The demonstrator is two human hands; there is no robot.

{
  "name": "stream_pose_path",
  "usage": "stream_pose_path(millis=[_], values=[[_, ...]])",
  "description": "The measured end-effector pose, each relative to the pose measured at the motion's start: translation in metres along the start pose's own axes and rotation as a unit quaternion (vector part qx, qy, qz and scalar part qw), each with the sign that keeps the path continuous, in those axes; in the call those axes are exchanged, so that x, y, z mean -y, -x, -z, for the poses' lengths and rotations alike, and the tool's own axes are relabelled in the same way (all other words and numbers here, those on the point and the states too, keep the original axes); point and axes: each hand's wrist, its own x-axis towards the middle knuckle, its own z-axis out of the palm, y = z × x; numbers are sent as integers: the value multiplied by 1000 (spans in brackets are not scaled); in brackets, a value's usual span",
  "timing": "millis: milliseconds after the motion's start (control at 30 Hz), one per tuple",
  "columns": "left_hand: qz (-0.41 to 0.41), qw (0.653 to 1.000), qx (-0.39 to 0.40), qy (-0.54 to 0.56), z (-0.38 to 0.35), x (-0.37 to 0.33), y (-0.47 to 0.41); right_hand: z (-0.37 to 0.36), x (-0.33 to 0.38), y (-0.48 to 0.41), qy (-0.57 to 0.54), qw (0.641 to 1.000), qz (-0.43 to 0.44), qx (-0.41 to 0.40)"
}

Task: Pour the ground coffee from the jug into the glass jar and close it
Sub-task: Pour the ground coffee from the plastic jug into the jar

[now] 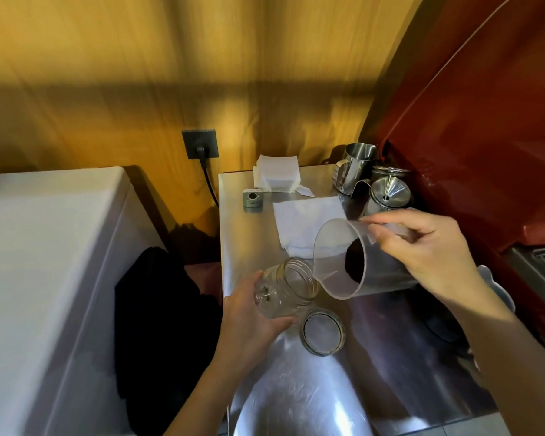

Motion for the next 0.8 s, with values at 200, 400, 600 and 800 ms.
stream_pose_path(millis=[200, 400, 600, 800], values=[[-22, 998, -11, -62, 1, -17, 3, -6, 1, -13, 33, 999, 15, 38], [3, 999, -13, -31, 1, -25, 6, -13, 8, -22, 77, 996, 5, 47], [22, 1000, -8, 5, -4, -28, 6, -22, 31, -33, 169, 979, 69, 94], [35, 999, -8, 32, -6, -27, 8, -26, 47, -40, 197, 970, 53, 128]])
